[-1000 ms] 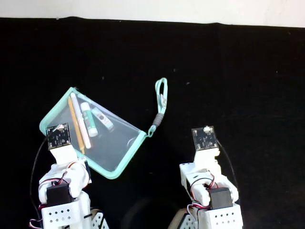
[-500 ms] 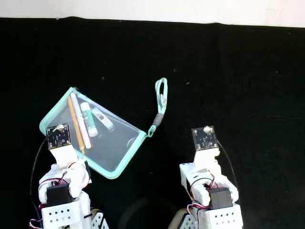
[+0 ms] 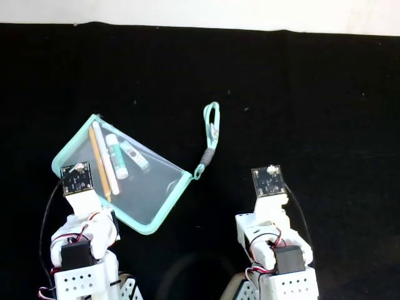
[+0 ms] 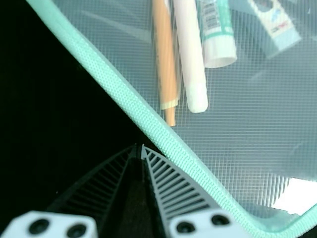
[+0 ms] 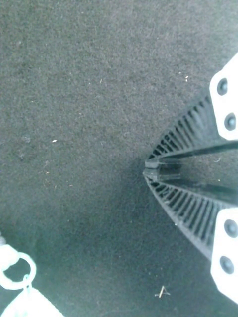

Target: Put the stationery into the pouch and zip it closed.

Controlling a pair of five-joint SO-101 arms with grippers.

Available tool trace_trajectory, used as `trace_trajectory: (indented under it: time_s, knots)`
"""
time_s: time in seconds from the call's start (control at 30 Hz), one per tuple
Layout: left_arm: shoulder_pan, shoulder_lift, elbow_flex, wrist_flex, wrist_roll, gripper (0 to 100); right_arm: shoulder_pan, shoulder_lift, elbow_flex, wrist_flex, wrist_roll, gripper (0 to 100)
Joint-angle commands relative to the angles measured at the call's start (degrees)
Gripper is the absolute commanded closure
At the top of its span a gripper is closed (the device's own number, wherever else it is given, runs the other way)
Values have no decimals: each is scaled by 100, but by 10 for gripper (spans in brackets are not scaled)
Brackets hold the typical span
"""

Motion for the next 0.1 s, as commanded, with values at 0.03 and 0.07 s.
trace_trajectory:
  time_s: [0.03,0.07]
  knots:
    - [-66,13,84,35,18,993,31,-40,716,31,62,989]
    - [-66,13,84,35,18,993,31,-40,716,31,62,989]
